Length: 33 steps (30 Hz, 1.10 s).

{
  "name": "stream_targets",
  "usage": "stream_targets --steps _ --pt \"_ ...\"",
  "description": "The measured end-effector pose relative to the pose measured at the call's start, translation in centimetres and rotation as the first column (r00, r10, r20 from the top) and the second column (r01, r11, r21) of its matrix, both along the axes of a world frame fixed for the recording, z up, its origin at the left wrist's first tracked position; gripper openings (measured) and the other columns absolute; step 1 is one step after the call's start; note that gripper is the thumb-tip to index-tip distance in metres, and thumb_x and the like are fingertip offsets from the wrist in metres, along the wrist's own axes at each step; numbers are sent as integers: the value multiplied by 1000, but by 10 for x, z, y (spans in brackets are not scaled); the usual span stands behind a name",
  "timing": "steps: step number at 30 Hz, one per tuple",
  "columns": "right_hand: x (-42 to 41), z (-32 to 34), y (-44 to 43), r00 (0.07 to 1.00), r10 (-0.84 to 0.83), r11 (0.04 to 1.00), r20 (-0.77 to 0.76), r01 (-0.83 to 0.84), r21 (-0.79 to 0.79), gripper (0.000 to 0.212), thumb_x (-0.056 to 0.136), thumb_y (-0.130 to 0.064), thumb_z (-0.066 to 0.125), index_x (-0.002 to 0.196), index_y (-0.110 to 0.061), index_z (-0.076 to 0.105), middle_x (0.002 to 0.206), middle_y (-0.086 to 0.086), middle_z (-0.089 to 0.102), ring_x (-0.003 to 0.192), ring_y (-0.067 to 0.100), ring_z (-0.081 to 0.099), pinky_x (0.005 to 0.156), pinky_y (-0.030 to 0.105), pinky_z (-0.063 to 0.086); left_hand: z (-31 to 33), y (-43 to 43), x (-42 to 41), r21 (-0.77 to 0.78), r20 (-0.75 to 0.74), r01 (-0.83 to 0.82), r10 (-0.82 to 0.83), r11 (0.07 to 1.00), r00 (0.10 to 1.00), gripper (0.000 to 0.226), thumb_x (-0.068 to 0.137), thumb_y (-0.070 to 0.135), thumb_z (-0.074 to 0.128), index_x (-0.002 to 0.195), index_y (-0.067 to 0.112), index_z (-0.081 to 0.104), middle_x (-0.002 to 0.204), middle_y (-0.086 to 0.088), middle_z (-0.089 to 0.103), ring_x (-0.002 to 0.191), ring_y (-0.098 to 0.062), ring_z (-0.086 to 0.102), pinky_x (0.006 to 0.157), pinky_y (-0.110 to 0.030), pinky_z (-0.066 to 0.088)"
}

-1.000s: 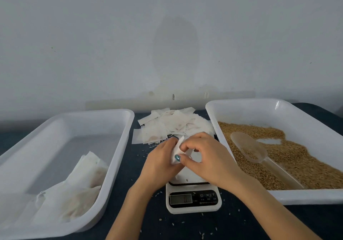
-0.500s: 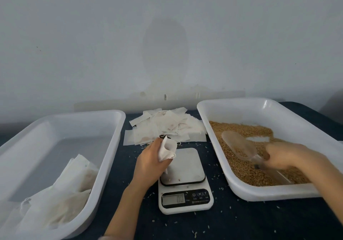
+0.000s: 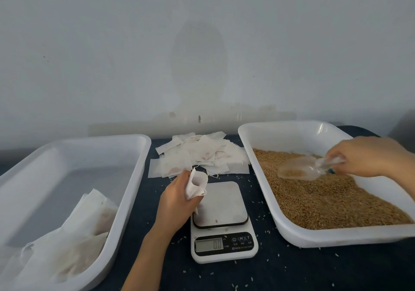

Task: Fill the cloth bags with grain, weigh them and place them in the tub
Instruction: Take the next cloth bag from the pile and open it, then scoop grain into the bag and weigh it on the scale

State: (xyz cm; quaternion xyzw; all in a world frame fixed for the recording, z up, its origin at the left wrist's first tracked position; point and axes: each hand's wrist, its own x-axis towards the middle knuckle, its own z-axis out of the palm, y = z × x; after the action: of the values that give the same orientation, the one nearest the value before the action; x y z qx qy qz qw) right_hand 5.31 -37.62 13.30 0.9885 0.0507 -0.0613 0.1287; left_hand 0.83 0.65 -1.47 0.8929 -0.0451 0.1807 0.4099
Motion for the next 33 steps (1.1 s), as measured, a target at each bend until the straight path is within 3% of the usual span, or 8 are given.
stream_targets --steps 3,7,10,13,16,21,25,33 --pt "2 -9 7 1000 -1 1000 -25 0 -22 22 91 -46 54 111 -53 61 85 -24 63 75 -2 60 58 19 47 2 -2 -1 0 5 4 -4 1000 1000 26 80 29 63 86 43 43 86 20 59 72 -1 61 54 -13 40" --pt "13 -48 23 996 65 986 -60 -55 160 20 98 -43 49 99 -36 68 90 -10 72 67 1 62 55 14 42 2 -3 -3 7 -2 12 -12 1000 1000 30 81 26 65 88 44 43 88 23 59 71 3 62 57 -8 44" --pt "16 -62 26 996 48 940 -75 -20 342 21 97 -40 54 97 -25 70 75 -4 69 48 0 48 46 10 35 1 -2 -3 15 -14 4 -4 1000 1000 34 82 25 68 89 48 43 81 16 59 74 2 61 55 -12 43" --pt "13 -64 19 998 -6 910 -61 30 413 28 95 -43 57 94 -20 72 57 -8 54 39 0 39 41 11 31 1 -2 -3 15 -17 0 0 1000 1000 36 83 26 67 89 52 43 84 14 59 78 1 59 59 -20 43" --pt "6 -64 11 998 -47 887 -31 56 459 23 94 -44 58 93 -26 72 51 -8 51 36 1 37 40 14 30 2 -3 -2 20 -15 -3 3 1000 1000 33 83 25 67 89 47 43 81 14 60 77 1 60 56 -14 42" --pt "-6 -66 4 993 -117 816 15 87 572 25 96 -47 51 88 -30 68 61 -3 65 38 2 41 38 13 31 6 -7 -3 6 -9 16 -16 1000 1000 35 85 22 66 89 49 43 85 22 62 72 2 63 58 -8 44" --pt "-17 -70 -6 978 -188 769 90 89 632 38 95 -49 52 71 -23 66 42 -7 52 33 2 38 40 16 31 6 -6 0 6 -19 -4 4 1000 1000 28 82 30 64 87 47 43 83 14 60 73 -7 60 58 -20 43" --pt "-25 -73 -15 987 -152 752 57 78 655 28 94 -44 55 73 -28 65 41 -9 56 30 0 38 38 14 29 7 -9 4 2 -32 -13 13 1000 999 23 84 31 67 92 34 45 89 13 61 80 -9 60 64 -30 52"
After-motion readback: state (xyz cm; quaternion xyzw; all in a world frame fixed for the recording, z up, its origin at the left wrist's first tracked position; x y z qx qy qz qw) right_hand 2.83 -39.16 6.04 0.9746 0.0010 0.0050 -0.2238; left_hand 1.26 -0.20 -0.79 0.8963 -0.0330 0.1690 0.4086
